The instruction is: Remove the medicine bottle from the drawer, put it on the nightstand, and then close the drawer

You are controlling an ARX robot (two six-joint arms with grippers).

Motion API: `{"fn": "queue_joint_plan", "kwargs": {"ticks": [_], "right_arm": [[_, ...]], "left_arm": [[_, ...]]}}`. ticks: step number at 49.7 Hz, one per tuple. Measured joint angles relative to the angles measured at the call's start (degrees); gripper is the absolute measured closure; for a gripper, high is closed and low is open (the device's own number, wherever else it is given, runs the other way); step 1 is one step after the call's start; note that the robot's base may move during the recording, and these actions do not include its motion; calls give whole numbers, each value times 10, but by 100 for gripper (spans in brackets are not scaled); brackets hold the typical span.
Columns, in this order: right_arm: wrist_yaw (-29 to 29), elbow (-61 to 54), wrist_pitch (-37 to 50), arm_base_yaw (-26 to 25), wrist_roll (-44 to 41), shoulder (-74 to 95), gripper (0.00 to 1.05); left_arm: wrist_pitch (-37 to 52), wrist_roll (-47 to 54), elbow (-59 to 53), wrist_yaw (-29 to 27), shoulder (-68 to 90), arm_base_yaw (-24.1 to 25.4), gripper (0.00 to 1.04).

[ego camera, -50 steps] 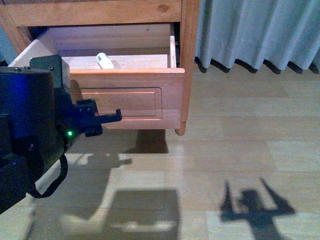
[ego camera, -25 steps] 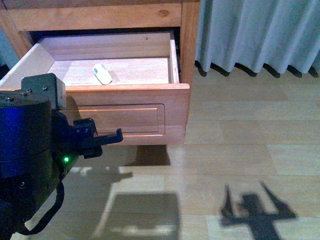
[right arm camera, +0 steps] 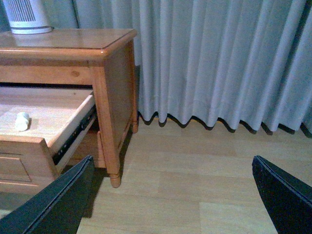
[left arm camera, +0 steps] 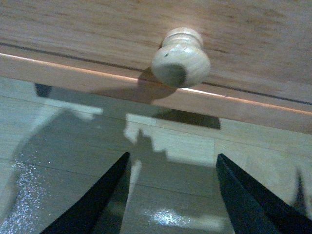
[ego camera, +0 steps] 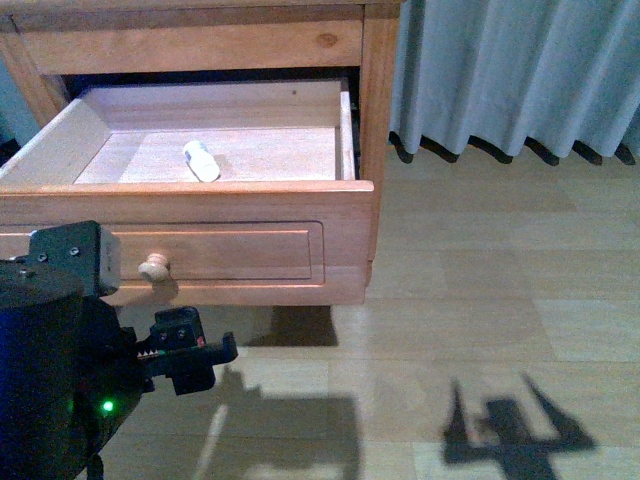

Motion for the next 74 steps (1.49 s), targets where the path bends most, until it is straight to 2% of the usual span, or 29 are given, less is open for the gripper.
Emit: {"fn": "queue_joint_plan", "kwargs": {"ticks": [12,16,25,29,36,39,41,44,48,53,58,61,66,68,73,74], "right_arm": [[0,0,0,0,0,0,7],[0,0,0,0,0,0,7],[0,0,0,0,0,0,7],[0,0,0,0,0,0,7],[0,0,0,0,0,0,7],[0,0,0,0,0,0,7],[0,0,0,0,0,0,7],[0,0,0,0,0,0,7],[0,0,0,0,0,0,7],[0,0,0,0,0,0,7],[0,0,0,0,0,0,7],[0,0,0,0,0,0,7],[2,0,0,0,0,0,7],[2,0,0,0,0,0,7],[2,0,0,0,0,0,7],[2,0,0,0,0,0,7]], "left_arm": [[-25,6,-47,7,-95,6,6],[-57,10,-70,14,-142,6,7],[-174,24,-123,76,-312,18,6],[-258,31,-131,107,-418,35,6],[-438,46,-129,195,-633,66,6],[-535,48,-118,233,-751,100,7],[-500,78,-130,170,-801,100,13],[-474,120,-143,110,-873,110,22],[-505,156,-151,86,-967,133,34],[-511,180,-168,98,-1017,151,50],[-519,193,-186,166,-1034,203,66],[-520,195,-195,165,-1043,221,76],[-523,196,-202,172,-1057,225,92],[-524,197,-206,174,-1064,225,102],[-533,199,-216,172,-1080,226,101],[-557,200,-216,173,-1097,226,101]]}}
